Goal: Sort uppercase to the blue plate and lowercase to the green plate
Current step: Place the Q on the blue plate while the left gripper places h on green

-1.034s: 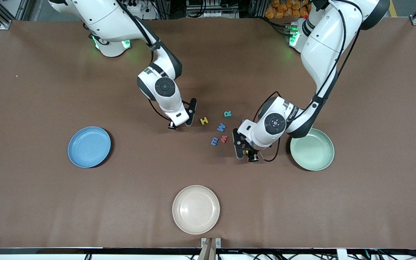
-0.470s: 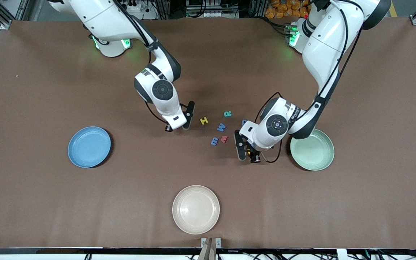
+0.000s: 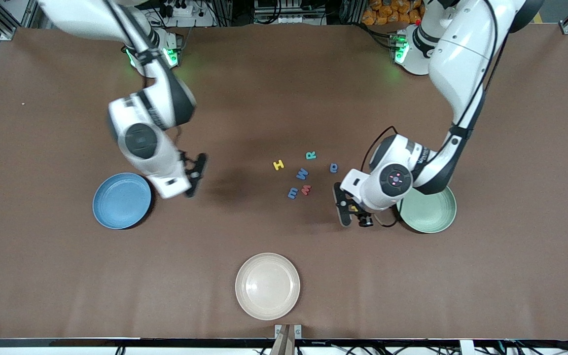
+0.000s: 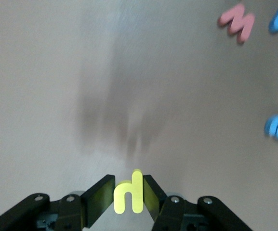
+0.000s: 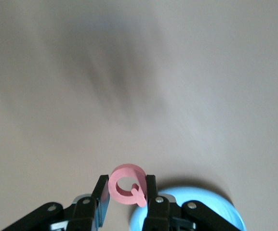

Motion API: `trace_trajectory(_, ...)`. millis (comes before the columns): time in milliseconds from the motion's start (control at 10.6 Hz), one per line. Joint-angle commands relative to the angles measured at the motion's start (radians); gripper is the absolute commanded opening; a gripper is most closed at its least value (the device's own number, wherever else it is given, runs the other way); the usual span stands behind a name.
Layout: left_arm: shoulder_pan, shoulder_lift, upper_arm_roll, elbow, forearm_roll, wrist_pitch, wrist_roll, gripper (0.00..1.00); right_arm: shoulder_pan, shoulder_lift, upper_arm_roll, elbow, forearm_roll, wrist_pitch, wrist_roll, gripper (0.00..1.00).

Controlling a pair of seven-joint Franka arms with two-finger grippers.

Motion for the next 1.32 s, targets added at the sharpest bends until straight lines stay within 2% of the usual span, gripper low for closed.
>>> trace_trajectory(0, 0.077, -0.045, -0.001, -0.021, 0.023, -0.067, 0.076, 0.0, -0.194, 0.001, 0.017, -0.022, -0.005, 0.012, -0.094, 0.0)
trace_trajectory(94, 0.106, -0.056, -0.001, -0.024, 0.023, -0.09, 0.099, 0.0, -0.251, 0.014, 0.016, -0.022, -0.005, 0.021, -0.099, 0.0)
trace_trajectory(376, 0.159, -0.065, 0.002, -0.036, 0.027, -0.153, 0.14, 0.0, -0.299, 0.088, -0.006, -0.022, -0.005, 0.101, -0.086, 0.0)
trace_trajectory(470, 0.177, -0.066, 0.004, -0.051, 0.03, -0.153, 0.142, 0.0, -0.294, 0.12, -0.03, -0.023, -0.004, 0.148, -0.085, 0.06)
trace_trajectory(564, 0.194, -0.068, 0.008, -0.064, 0.045, -0.152, 0.149, 0.0, -0.282, 0.126, -0.04, -0.019, -0.008, 0.162, -0.083, 0.37)
trace_trajectory(658, 0.211, -0.073, 0.013, -0.076, 0.062, -0.149, 0.151, 0.0, -0.279, 0.126, -0.043, -0.014, -0.004, 0.162, -0.08, 0.99)
trace_trajectory(846, 0.252, -0.083, 0.013, -0.117, 0.064, -0.132, 0.151, 0.0, -0.267, 0.091, -0.043, 0.004, -0.002, 0.145, -0.08, 1.0)
trace_trajectory(1034, 0.281, -0.082, 0.013, -0.145, 0.068, -0.097, 0.153, 0.0, -0.209, 0.012, -0.055, 0.01, -0.002, 0.042, 0.054, 1.0)
trace_trajectory(1222, 0.295, -0.082, 0.013, -0.173, 0.07, -0.058, 0.152, 0.03, -0.144, -0.027, -0.057, 0.067, 0.0, -0.072, 0.157, 1.0)
